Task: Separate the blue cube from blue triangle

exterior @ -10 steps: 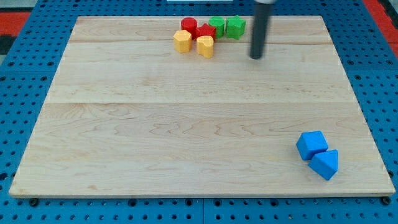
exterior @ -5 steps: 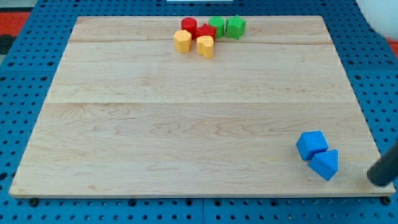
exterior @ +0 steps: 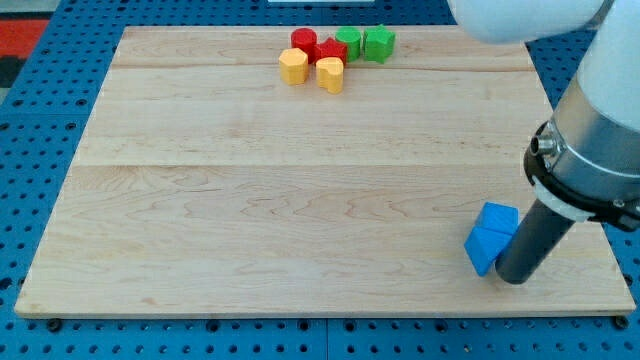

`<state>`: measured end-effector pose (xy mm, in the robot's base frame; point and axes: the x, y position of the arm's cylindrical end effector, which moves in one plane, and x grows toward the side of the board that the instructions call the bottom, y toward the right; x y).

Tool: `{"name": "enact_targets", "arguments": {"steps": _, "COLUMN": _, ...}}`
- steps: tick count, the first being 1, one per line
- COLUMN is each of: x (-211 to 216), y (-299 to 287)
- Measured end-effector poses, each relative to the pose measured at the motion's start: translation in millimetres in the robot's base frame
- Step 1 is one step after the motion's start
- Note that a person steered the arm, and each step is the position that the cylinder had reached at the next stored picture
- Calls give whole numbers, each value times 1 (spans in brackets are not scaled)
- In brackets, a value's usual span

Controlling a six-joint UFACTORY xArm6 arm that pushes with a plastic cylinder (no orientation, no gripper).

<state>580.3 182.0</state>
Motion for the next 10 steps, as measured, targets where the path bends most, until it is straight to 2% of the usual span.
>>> {"name": "enact_targets", "arguments": {"steps": 2, "x": -44, "y": -2}}
{"name": "enact_targets", "arguments": {"steps": 3, "x": -81, "y": -31}}
{"name": "enact_targets", "arguments": {"steps": 4, "x": -112, "y": -30}}
{"name": "enact_targets", "arguments": {"steps": 6, "x": -116, "y": 17}}
{"name": "enact_targets", "arguments": {"steps": 8, "x": -177, "y": 23}}
{"name": "enact_targets", "arguments": {"steps": 9, "x": -212, "y": 5}}
{"name": "enact_targets", "arguments": {"steps": 10, "x": -241, "y": -75}}
